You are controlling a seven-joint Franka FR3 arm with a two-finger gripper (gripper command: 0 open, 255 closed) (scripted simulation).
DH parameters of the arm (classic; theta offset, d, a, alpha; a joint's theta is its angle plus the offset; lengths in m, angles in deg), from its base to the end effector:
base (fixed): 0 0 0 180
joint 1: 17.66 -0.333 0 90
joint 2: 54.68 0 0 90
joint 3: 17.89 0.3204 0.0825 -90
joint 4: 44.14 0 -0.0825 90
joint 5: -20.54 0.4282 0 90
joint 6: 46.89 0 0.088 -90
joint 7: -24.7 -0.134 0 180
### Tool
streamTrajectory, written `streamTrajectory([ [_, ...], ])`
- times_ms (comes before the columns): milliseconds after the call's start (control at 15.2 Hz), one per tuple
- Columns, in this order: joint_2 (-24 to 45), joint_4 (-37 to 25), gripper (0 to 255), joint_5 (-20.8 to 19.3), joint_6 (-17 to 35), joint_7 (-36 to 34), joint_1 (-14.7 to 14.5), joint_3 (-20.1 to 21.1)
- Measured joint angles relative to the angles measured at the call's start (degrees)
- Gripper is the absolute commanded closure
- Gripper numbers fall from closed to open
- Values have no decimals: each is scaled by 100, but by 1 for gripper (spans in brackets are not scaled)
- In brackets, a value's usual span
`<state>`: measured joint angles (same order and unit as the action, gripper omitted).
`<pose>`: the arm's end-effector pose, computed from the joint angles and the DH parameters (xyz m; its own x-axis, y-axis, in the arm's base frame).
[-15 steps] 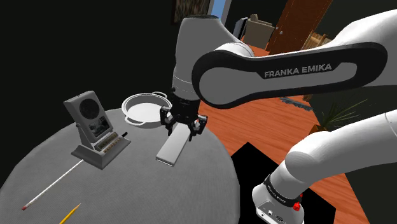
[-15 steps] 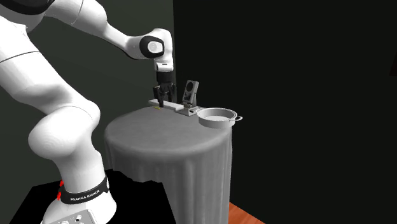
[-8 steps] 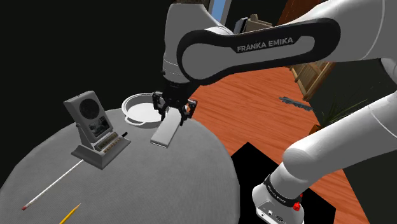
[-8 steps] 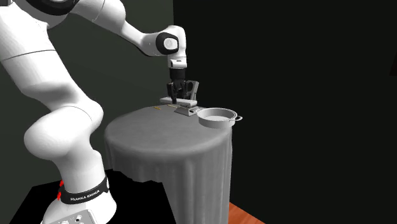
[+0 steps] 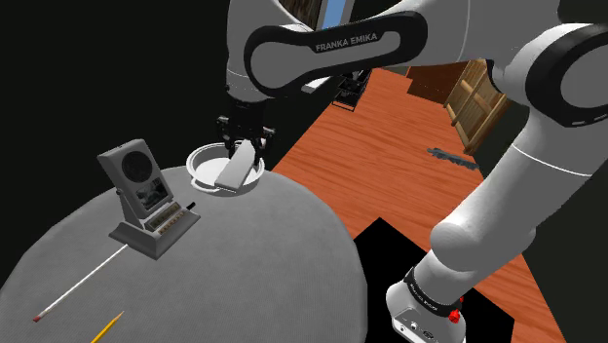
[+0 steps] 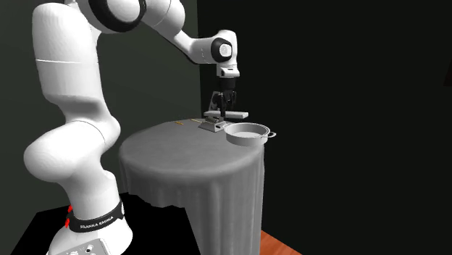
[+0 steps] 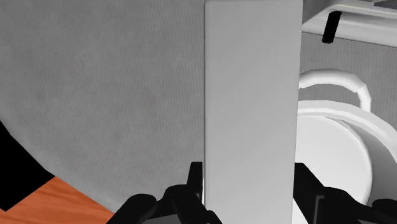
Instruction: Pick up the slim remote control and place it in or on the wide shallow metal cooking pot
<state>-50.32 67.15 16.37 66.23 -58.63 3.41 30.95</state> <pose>0.5440 0.2730 0.4130 0.5887 -0.8084 0.0071 -0.8083 -0.5885 0.0184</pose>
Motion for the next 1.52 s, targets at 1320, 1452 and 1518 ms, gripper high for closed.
streamTrajectory([
  [1320,2149,-1612,255,-1596,18,-371,-564,-561],
  [1452,2138,-1503,255,-1623,169,-404,-545,-568],
  [1518,2167,-1527,255,-1639,160,-406,-563,-574],
])
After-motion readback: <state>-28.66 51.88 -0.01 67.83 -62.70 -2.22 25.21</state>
